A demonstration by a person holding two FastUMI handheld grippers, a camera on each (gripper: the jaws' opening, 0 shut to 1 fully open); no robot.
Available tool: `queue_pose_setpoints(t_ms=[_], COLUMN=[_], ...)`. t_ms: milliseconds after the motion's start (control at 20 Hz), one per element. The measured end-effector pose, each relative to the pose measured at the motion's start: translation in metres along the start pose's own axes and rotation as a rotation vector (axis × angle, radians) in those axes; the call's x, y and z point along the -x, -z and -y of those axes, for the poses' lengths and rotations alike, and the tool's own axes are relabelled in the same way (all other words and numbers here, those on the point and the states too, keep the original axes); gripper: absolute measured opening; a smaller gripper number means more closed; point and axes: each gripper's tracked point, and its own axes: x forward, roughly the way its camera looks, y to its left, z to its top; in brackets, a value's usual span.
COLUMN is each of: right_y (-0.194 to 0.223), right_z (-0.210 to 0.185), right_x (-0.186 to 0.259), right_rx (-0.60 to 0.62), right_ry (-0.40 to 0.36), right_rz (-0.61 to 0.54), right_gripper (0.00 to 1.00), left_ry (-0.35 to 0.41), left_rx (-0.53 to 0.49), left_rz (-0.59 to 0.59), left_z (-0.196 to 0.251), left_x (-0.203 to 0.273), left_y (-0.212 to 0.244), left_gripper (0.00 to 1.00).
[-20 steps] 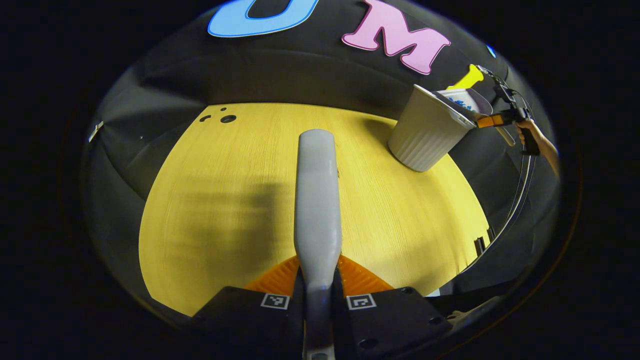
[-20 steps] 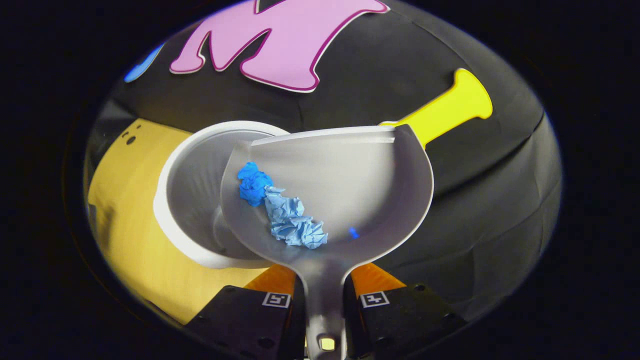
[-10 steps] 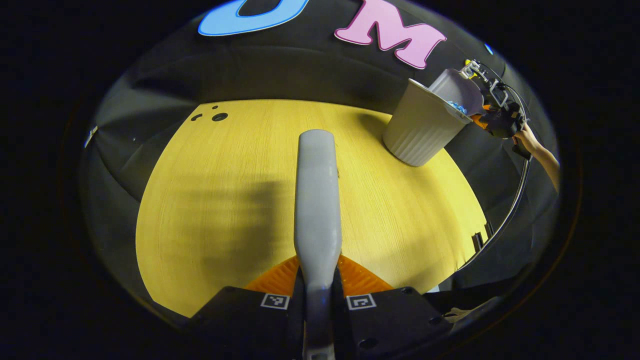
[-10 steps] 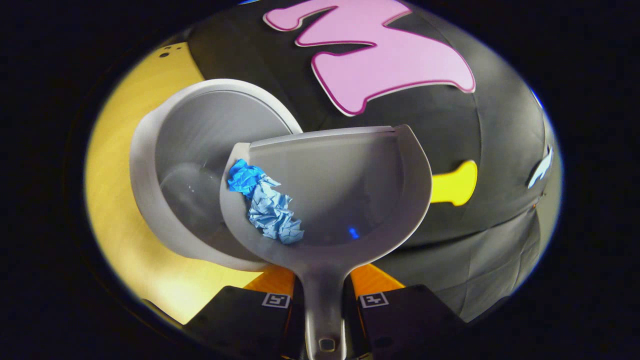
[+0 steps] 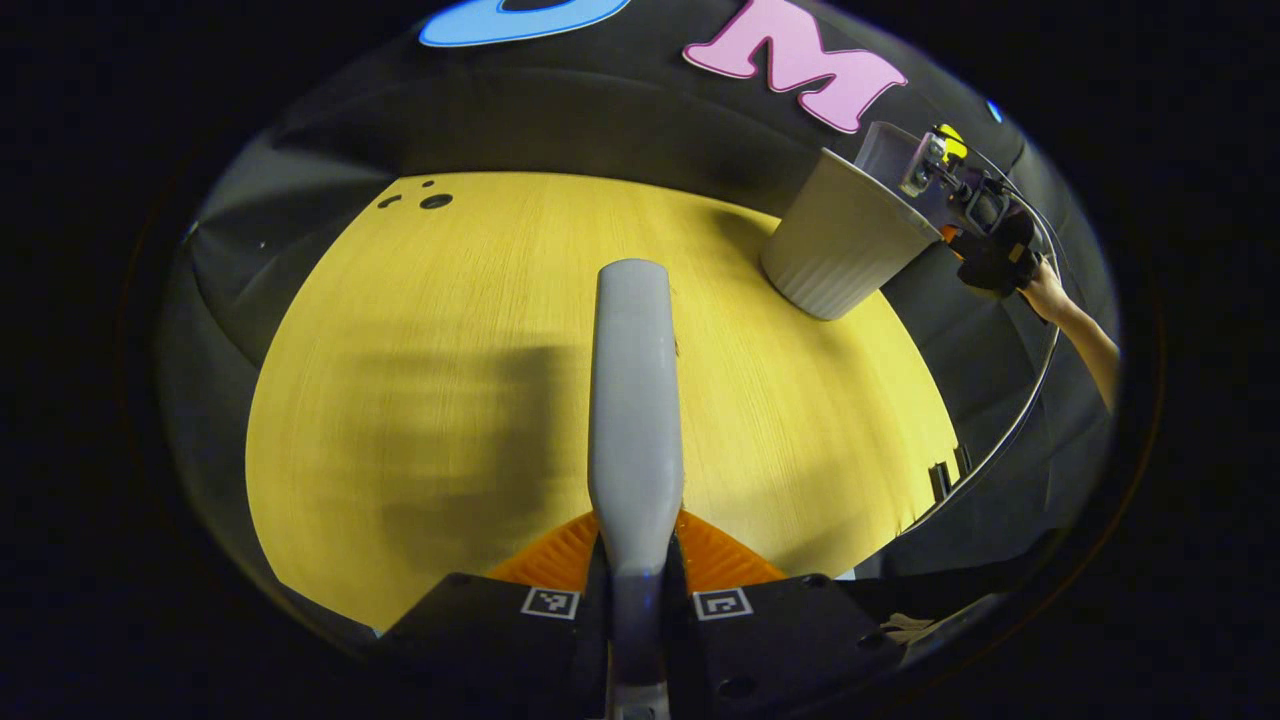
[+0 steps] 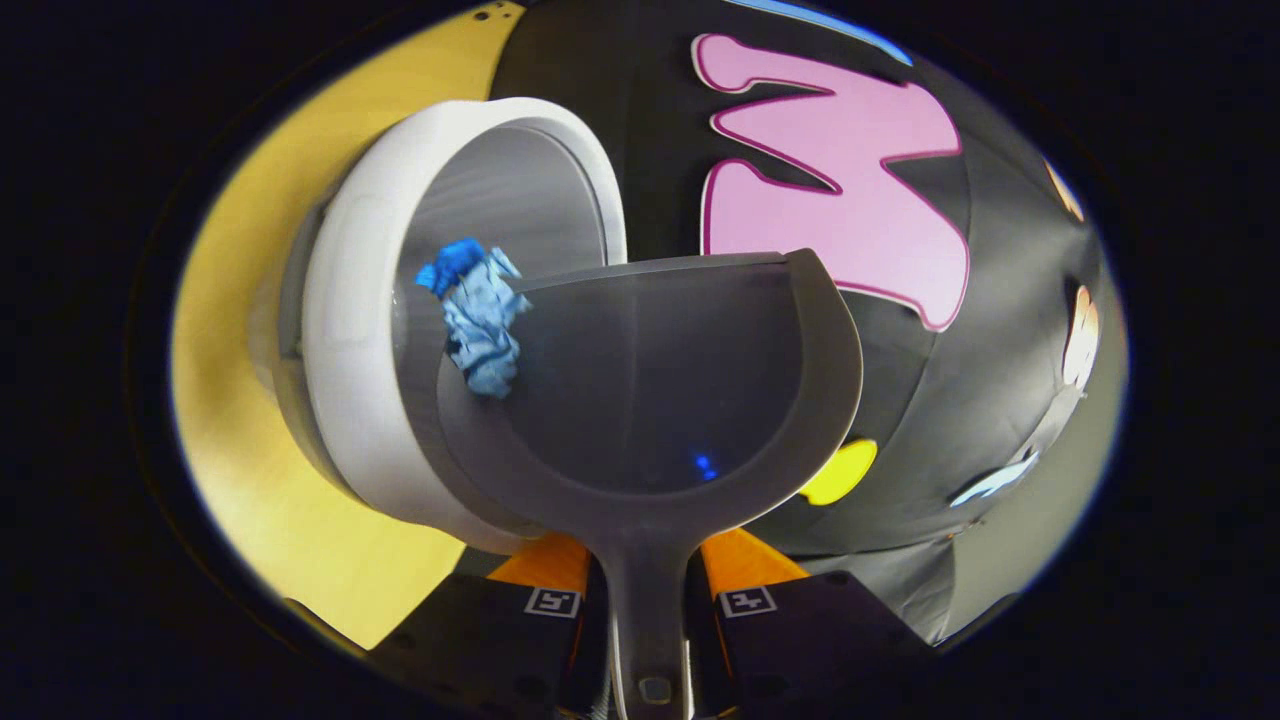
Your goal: Pick up the small broom and dustpan from the desktop, sweep the trash into the dustpan with the broom, and then empty the trash into the garbage bin.
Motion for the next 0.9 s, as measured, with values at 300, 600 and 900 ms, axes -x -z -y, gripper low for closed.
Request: queue_pose_setpoints(t_ms=[300, 600, 900], right_y=[-0.005, -0.001, -0.009], right_z=[-0.006, -0.004, 0.027], right_x=[-0.001, 0.003, 0.018], right_rx=[-0.037, -0.356, -0.745], right_ry=[-0.026, -0.153, -0.254], right_rz=[-0.016, -0.101, -0.105], right_gripper=[0.35, 0.35, 0.35], left_ry=[-0.033, -0.021, -0.068], left_rx=[-0.044, -0.022, -0.023], left_rz=[0.007, 0.030, 0.057], left_z=[-0.007, 0.001, -0.006], left_x=[-0.002, -0.002, 0.007], left_y=[-0.001, -0.010, -0.015], left_gripper=[0.27, 0.27, 0.27])
